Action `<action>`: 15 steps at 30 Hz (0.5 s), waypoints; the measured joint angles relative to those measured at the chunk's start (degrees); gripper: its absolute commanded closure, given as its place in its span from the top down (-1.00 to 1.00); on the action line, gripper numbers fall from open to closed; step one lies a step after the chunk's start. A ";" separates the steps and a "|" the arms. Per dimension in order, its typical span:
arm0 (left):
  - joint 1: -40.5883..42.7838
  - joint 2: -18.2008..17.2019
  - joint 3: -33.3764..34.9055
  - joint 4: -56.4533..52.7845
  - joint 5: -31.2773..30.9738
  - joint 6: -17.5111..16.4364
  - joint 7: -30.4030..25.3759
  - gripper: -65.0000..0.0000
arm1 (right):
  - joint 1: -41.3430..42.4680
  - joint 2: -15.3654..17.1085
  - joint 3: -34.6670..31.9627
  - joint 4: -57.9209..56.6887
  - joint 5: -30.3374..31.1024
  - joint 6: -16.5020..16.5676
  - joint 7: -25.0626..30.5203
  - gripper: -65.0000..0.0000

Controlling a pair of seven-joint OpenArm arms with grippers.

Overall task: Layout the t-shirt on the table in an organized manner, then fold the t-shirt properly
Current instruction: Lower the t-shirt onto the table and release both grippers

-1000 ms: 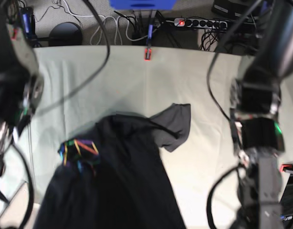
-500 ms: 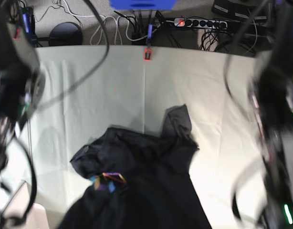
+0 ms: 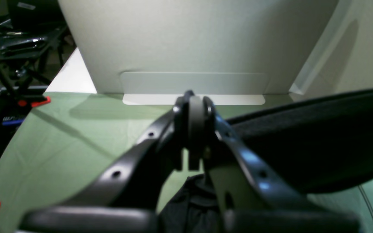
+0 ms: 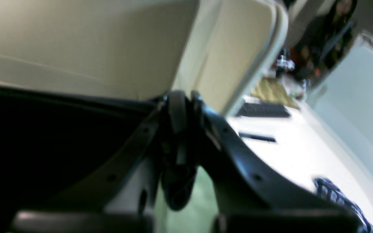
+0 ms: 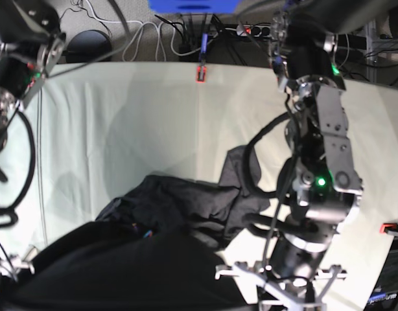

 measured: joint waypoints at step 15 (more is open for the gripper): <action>-19.91 -10.80 -5.95 -21.59 0.72 0.24 -4.94 -1.00 | -25.92 -16.13 -21.29 4.72 -1.27 -0.61 16.13 -1.00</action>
